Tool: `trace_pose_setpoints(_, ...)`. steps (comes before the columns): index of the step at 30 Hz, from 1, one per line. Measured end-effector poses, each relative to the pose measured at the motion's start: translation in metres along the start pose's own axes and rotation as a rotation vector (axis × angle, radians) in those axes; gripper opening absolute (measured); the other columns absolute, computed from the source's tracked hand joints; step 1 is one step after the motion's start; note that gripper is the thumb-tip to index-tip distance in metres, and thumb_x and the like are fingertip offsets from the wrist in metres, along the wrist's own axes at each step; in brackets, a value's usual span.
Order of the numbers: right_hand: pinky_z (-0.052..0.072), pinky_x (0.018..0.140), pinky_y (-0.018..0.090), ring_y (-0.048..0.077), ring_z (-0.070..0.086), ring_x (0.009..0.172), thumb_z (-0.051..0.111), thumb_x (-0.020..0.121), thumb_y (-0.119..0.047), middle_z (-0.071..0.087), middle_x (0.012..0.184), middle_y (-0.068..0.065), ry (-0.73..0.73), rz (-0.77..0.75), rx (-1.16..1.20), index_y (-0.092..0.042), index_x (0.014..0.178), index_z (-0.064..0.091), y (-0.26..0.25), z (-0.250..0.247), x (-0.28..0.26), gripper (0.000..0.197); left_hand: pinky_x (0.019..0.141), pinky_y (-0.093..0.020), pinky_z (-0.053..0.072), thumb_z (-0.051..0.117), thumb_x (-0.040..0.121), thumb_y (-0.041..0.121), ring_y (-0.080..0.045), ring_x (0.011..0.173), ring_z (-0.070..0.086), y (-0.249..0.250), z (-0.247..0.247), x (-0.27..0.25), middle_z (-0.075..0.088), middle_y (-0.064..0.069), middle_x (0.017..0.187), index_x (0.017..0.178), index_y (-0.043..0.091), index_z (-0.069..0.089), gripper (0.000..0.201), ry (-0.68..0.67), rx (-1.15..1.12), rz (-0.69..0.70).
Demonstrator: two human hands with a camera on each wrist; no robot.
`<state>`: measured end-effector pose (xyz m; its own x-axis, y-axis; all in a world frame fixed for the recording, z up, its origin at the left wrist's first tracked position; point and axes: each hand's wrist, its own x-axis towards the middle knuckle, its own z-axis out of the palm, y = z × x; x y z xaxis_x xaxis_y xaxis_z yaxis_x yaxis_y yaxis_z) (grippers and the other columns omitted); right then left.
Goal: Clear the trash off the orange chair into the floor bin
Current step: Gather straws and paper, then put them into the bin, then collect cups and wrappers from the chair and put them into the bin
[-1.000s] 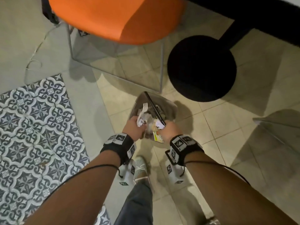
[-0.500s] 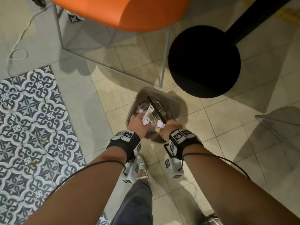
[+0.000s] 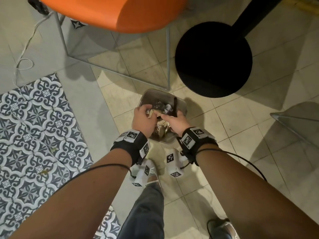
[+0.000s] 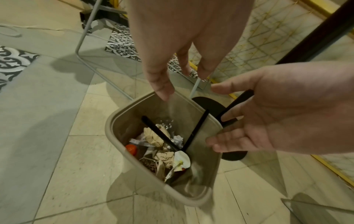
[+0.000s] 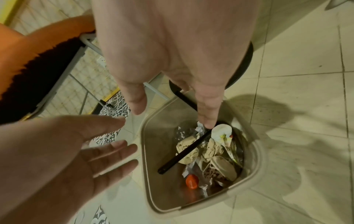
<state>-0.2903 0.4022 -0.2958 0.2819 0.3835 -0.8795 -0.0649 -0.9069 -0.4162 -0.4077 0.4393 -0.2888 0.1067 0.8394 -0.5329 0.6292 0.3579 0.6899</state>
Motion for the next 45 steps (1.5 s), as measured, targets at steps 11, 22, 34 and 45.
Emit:
trace_pose_setpoints(11,0.043,0.097,0.026,0.02,0.054,0.114,0.057,0.091,-0.013,0.048,0.133,0.007,0.41,-0.345,0.083,-0.017,0.133,0.049,0.098,-0.172,-0.118,0.043,0.083,-0.023,0.045,0.051,0.089,0.007,-0.013,0.087,0.057,0.137,0.123,-0.143,0.064,-0.003,0.102,0.093,0.019,0.065,0.019,-0.276,0.016,0.335)
trace_pose_setpoints(22,0.048,0.078,0.025,0.022,0.056,0.084,0.053,0.085,-0.016,0.062,0.096,0.015,1.072,-0.23,0.115,-0.016,0.098,0.07,0.361,-0.455,-0.261,0.022,0.091,-0.026,0.038,0.062,0.087,0.015,-0.025,0.1,0.055,0.226,0.369,-0.39,0.061,-0.015,0.108,0.101,0.006,0.067,0.018,-0.645,0.283,0.667)
trace_pose_setpoints(34,0.04,0.099,0.051,0.039,0.033,0.13,0.079,0.069,-0.047,0.028,0.143,0.018,0.813,0.304,-0.051,-0.022,0.142,0.033,0.527,-0.513,-0.304,0.09,0.113,-0.047,0.023,0.07,0.076,0.046,-0.033,0.14,0.019,0.21,0.506,-0.435,0.022,-0.013,0.152,0.147,0.013,0.023,0.091,-0.513,0.937,0.585)
trace_pose_setpoints(45,0.049,0.09,0.046,0.041,0.053,0.11,0.071,0.08,-0.023,0.029,0.138,0.014,0.867,0.217,0.105,-0.022,0.129,0.047,0.52,-0.522,-0.29,0.054,0.093,-0.036,0.046,0.071,0.078,0.024,-0.034,0.114,0.054,0.231,0.506,-0.424,0.053,-0.015,0.126,0.132,0.015,0.046,0.061,-0.76,0.732,0.622)
